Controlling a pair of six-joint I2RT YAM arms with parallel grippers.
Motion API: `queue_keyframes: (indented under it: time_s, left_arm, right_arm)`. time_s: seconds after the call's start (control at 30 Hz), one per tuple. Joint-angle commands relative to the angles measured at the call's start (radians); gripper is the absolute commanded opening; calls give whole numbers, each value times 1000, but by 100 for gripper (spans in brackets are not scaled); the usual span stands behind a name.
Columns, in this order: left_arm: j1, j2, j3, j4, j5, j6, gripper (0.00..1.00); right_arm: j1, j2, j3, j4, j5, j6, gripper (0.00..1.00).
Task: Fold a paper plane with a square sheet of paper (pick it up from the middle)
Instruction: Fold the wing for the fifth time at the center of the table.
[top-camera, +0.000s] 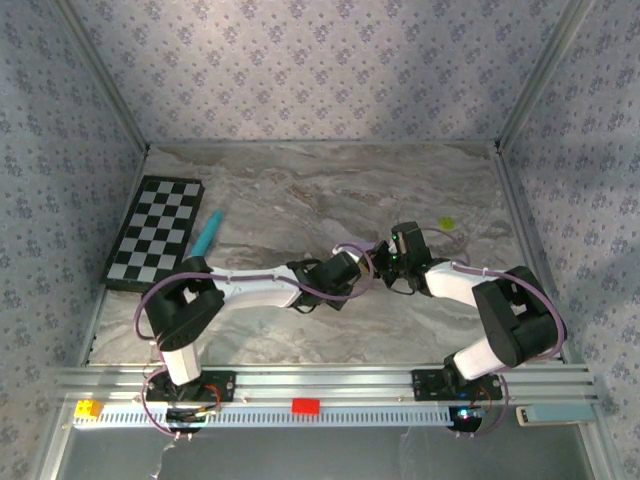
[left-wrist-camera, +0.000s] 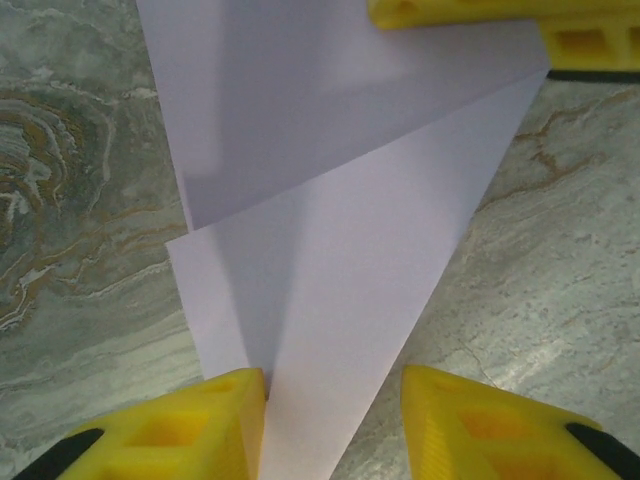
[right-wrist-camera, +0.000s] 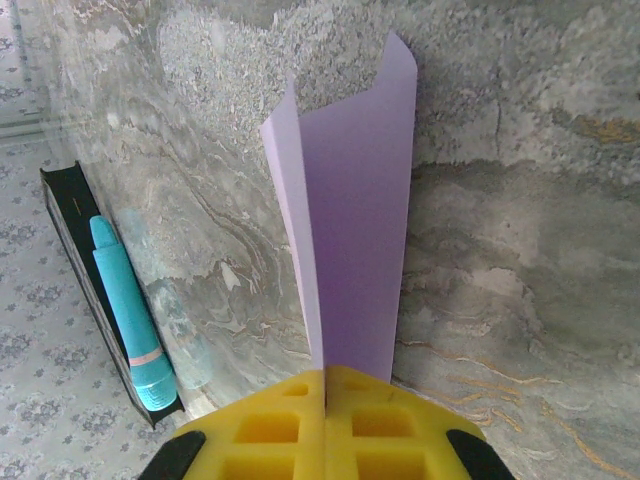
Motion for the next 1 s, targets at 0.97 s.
queue_keyframes:
  time_s: [0.97]
  left_arm:
    - [-30, 42, 19, -56, -92, 17, 6]
  right_arm:
    - [-3, -38, 19, -49, 10, -18, 7]
